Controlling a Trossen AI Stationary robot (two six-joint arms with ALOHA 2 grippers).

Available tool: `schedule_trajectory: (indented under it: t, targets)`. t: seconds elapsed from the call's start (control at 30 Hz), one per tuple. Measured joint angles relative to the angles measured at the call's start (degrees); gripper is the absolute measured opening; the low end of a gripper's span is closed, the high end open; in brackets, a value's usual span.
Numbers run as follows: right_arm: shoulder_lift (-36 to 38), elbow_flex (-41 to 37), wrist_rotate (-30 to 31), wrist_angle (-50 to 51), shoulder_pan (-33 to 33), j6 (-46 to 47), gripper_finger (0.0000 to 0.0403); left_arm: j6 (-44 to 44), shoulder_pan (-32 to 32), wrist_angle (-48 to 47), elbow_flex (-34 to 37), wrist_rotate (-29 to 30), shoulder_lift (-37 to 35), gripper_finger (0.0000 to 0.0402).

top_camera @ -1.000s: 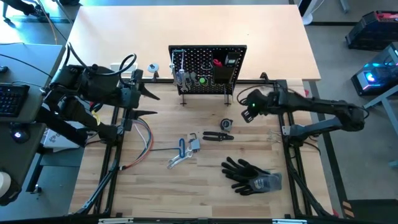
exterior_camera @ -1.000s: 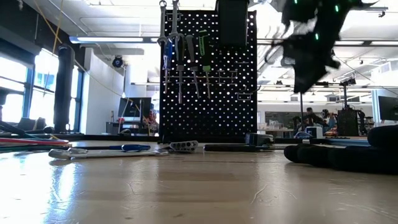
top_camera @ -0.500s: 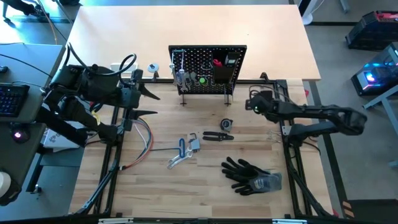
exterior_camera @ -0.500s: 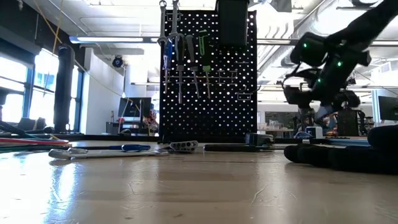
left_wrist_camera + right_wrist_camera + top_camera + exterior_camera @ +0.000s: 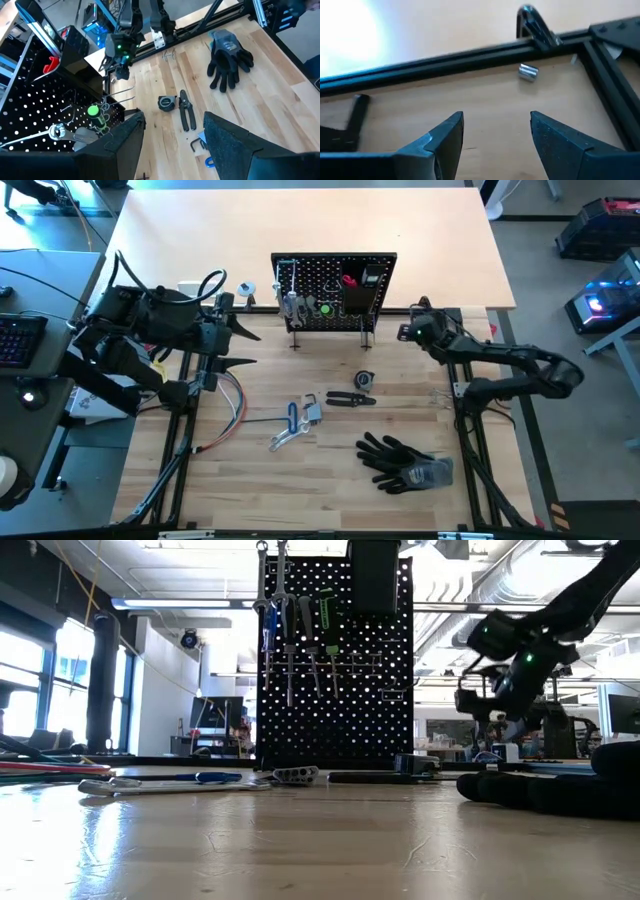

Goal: Hang tools onto peg board
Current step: Put the socket into the black bin on the peg board

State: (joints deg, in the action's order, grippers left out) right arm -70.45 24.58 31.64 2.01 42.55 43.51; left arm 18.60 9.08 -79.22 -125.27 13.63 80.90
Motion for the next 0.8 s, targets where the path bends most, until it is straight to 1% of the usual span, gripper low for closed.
schedule_trajectory:
  t: [0.17,0.3,0.47,0.6,0.7,0.8]
  targets:
    - [-7.05,0.00,-2.10,-1.75,3.87,-0.34,0.0223,-0.32,0.00,0.00,0.00,0.09,0.00,0.0197]
    - [-10.29,1.39,1.04,-1.84,3.60,0.55,0.0223,-0.28,0.00,-0.02,0.00,0.44,0.00,0.0197]
    - [-11.41,3.86,1.90,1.16,3.80,5.06,0.0222,0.18,-0.57,-0.04,0.00,0.50,0.00,0.0197]
    - [-11.39,5.73,-3.94,2.30,3.73,8.70,0.0222,0.58,-0.87,-0.06,0.00,0.57,0.00,0.0197]
    - [-11.94,5.90,-7.04,-2.99,2.39,7.48,0.0222,1.08,-0.87,-0.07,0.00,0.57,0.00,0.0197]
    - [-12.95,5.90,-7.75,-6.90,1.97,8.73,0.0222,1.10,-0.87,-0.06,0.00,0.55,0.00,0.0197]
